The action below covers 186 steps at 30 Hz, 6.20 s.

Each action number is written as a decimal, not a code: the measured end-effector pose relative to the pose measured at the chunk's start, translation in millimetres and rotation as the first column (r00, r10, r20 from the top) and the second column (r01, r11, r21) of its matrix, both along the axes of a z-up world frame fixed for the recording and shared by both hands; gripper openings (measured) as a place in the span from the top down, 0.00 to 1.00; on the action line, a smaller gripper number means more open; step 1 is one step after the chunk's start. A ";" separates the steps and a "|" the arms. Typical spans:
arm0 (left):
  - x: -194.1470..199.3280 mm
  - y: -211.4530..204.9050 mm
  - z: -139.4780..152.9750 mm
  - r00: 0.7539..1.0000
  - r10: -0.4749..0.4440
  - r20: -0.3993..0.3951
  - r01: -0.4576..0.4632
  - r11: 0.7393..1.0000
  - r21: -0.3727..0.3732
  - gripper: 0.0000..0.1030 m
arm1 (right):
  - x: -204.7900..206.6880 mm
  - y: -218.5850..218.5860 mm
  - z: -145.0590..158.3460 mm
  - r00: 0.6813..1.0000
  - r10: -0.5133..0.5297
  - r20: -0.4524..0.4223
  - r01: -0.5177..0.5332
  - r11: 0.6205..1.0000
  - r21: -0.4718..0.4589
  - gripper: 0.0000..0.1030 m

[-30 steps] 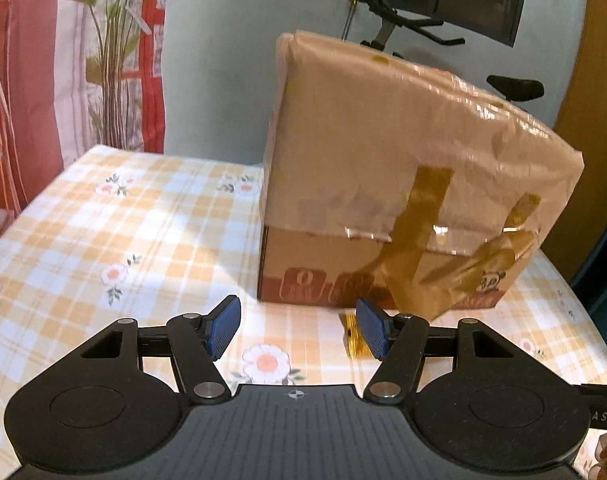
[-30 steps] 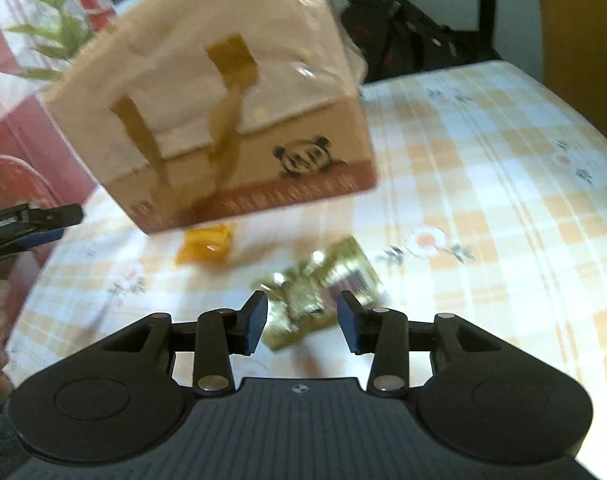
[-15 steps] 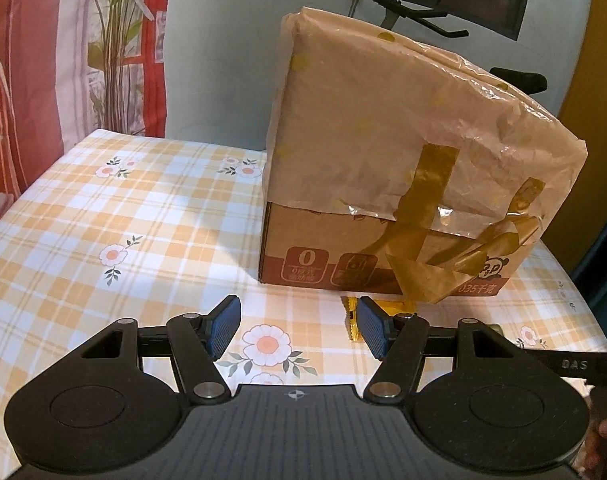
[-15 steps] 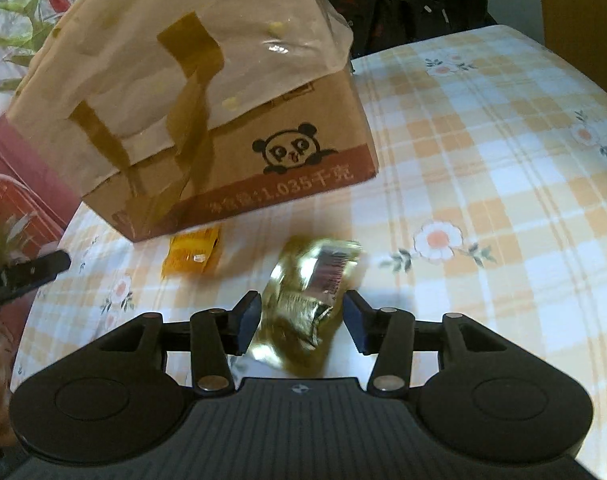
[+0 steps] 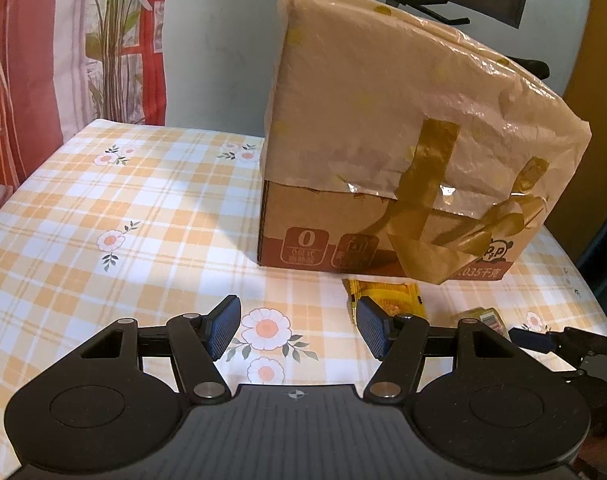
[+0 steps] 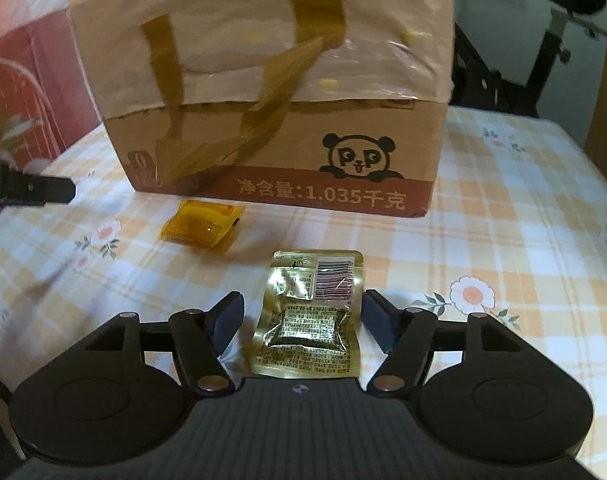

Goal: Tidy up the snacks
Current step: 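Move both grippers back to the table and grasp the gold foil packet with the right gripper, then grasp the yellow candy with the left gripper while the right lifts the gold foil packet, then drop the yellow candy into the paper bag with the left gripper while the right drops the gold packet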

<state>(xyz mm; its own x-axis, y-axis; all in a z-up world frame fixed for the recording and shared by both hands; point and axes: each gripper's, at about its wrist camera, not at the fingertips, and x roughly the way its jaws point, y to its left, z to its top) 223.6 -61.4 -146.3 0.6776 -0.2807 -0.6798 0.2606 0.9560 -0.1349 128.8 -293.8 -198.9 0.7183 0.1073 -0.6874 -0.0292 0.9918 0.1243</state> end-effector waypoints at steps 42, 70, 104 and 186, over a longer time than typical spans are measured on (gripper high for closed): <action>71.0 -107.0 -37.0 0.949 -0.303 -0.092 0.307 0.951 0.036 0.41 | 2.9 -29.8 -8.3 0.989 0.042 0.140 -0.051 0.997 0.062 0.49; 33.4 -69.0 -51.0 0.962 -0.249 -0.112 0.253 0.967 0.018 0.38 | 3.8 -30.3 -9.3 0.990 0.039 0.132 -0.049 0.996 0.078 0.48; 15.6 -95.6 -73.9 0.926 -0.376 -0.046 0.378 0.914 0.144 0.51 | 3.0 -28.3 -8.9 0.991 0.051 0.126 -0.059 0.997 0.059 0.48; 84.0 -38.0 135.1 0.932 -0.125 0.339 0.116 0.992 0.046 0.11 | 84.6 -61.5 175.1 0.911 -0.088 0.402 0.074 0.996 0.051 0.13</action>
